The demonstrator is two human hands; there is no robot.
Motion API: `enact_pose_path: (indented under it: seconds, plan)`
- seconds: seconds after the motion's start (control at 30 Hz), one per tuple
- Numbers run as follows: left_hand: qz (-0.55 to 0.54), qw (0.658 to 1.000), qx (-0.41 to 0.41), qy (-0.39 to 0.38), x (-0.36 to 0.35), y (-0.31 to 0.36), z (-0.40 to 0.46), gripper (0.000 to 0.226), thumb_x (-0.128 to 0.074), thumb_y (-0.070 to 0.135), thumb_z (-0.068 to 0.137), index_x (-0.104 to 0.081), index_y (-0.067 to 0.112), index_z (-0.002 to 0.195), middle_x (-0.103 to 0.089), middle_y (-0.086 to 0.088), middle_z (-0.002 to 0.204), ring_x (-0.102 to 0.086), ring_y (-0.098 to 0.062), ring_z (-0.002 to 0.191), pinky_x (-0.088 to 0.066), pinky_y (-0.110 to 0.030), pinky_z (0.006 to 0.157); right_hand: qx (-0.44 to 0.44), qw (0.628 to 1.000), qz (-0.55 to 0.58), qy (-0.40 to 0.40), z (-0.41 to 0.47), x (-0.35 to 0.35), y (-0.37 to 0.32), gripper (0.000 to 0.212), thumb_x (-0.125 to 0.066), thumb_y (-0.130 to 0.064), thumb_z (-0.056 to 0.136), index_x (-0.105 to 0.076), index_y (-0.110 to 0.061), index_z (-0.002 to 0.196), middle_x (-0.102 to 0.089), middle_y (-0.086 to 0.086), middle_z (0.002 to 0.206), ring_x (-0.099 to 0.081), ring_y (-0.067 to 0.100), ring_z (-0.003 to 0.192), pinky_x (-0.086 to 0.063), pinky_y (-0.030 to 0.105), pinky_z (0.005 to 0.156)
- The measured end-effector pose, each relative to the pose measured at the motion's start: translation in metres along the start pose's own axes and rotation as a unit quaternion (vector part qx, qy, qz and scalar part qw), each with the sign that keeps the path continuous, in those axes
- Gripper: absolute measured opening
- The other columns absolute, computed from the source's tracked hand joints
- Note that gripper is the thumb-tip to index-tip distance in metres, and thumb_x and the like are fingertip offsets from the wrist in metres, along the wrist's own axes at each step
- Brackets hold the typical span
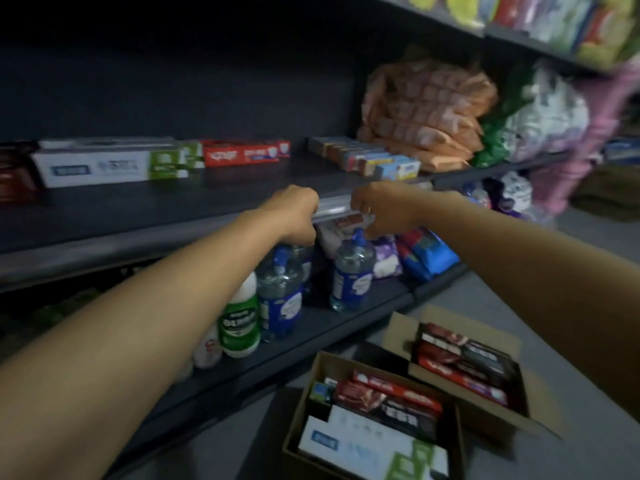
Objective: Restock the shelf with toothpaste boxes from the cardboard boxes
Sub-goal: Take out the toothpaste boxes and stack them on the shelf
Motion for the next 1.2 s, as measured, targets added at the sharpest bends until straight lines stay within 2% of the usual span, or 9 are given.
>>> enact_pose_path:
  seconds: [0.1,0.3,0.4,0.53,0.63,0.73,0.87,1.0,1.2]
  plan:
    - [-0.003,0.999,-0.036,-0.036,-0.037,0.038,0.01,0.029,-0.073,0.02,0.074,-0.058,0.011,0.096,-0.061,-0.013,0.108,-0.058,-0.03,0.091,-0.042,-0.032,0.067,-0.021,1.0,0.001,-0.004,-0.029,-0.027,0.034,0.047,-0.075,-0.021,0.074,-0.059,-0.007,0.116,-0.064,0.014,0.111,-0.059,0.032,0.1,-0.045,0.033,0.079]
    - [-0.019,0.99,-0.078,-0.114,-0.139,0.097,0.016,0.035,-0.075,0.022,0.072,-0.06,0.011,0.102,-0.06,-0.009,0.104,-0.059,-0.027,0.09,-0.053,-0.035,0.072,-0.05,0.997,0.025,-0.059,-0.076,-0.117,0.087,0.046,-0.076,-0.026,0.072,-0.057,-0.015,0.113,-0.061,0.007,0.11,-0.057,0.029,0.099,-0.045,0.032,0.077]
    - [-0.025,0.98,-0.104,-0.168,-0.188,0.116,0.01,0.035,-0.075,0.022,0.075,-0.053,0.014,0.1,-0.055,-0.004,0.103,-0.055,-0.023,0.09,-0.051,-0.036,0.072,-0.051,0.993,0.037,-0.095,-0.095,-0.165,0.095,0.052,-0.077,-0.03,0.072,-0.055,-0.017,0.117,-0.059,0.004,0.113,-0.057,0.025,0.102,-0.047,0.032,0.078]
    - [-0.034,0.97,-0.112,-0.212,-0.244,0.128,0.001,0.041,-0.073,0.018,0.074,-0.057,0.018,0.111,-0.058,-0.001,0.109,-0.058,-0.022,0.097,-0.053,-0.035,0.077,-0.052,0.99,0.042,-0.124,-0.116,-0.226,0.094,0.055,-0.074,-0.037,0.074,-0.053,-0.023,0.123,-0.059,0.001,0.119,-0.057,0.02,0.103,-0.048,0.032,0.08]
    - [-0.035,0.963,-0.114,-0.243,-0.278,0.13,-0.008,0.042,-0.075,0.022,0.074,-0.058,0.017,0.112,-0.059,-0.002,0.112,-0.058,-0.022,0.099,-0.052,-0.037,0.081,-0.033,0.984,0.073,-0.158,-0.128,-0.264,0.088,0.051,-0.073,-0.033,0.075,-0.055,-0.02,0.121,-0.059,0.002,0.118,-0.057,0.021,0.104,-0.049,0.034,0.085]
    - [-0.043,0.957,-0.11,-0.263,-0.302,0.13,-0.015,0.037,-0.076,0.02,0.073,-0.057,0.02,0.105,-0.06,-0.003,0.11,-0.057,-0.02,0.095,-0.05,-0.035,0.08,-0.024,0.978,0.096,-0.182,-0.137,-0.291,0.083,0.046,-0.073,-0.033,0.075,-0.056,-0.019,0.116,-0.061,0.002,0.11,-0.059,0.022,0.099,-0.052,0.037,0.085]
    - [-0.041,0.952,-0.109,-0.283,-0.326,0.129,-0.022,0.055,-0.077,0.022,0.073,-0.053,0.021,0.123,-0.058,-0.003,0.118,-0.058,-0.022,0.105,-0.05,-0.035,0.086,-0.03,0.967,0.113,-0.227,-0.144,-0.322,0.077,0.055,-0.076,-0.035,0.073,-0.052,-0.023,0.121,-0.058,-0.002,0.109,-0.058,0.018,0.096,-0.049,0.032,0.081]
    - [-0.04,0.951,-0.118,-0.285,-0.339,0.126,-0.027,0.052,-0.077,0.021,0.073,-0.056,0.021,0.12,-0.06,-0.003,0.118,-0.059,-0.022,0.105,-0.051,-0.036,0.089,-0.038,0.954,0.123,-0.269,-0.154,-0.342,0.074,0.062,-0.077,-0.039,0.073,-0.047,-0.027,0.126,-0.057,-0.005,0.113,-0.052,0.012,0.092,-0.04,0.026,0.078]
    - [-0.056,0.949,-0.103,-0.293,-0.34,0.119,-0.028,0.054,-0.078,0.022,0.073,-0.053,0.022,0.121,-0.057,0.0,0.118,-0.056,-0.019,0.106,-0.05,-0.035,0.091,-0.039,0.941,0.119,-0.315,-0.16,-0.363,0.071,0.063,-0.075,-0.035,0.077,-0.048,-0.019,0.132,-0.056,0.004,0.125,-0.055,0.021,0.11,-0.045,0.029,0.09]
Point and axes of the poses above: each hand's wrist, its own z-axis towards the middle knuckle, its own x-axis out of the back of the hand, y = z × x, the point moved 3 cm from there along z, towards the middle knuckle
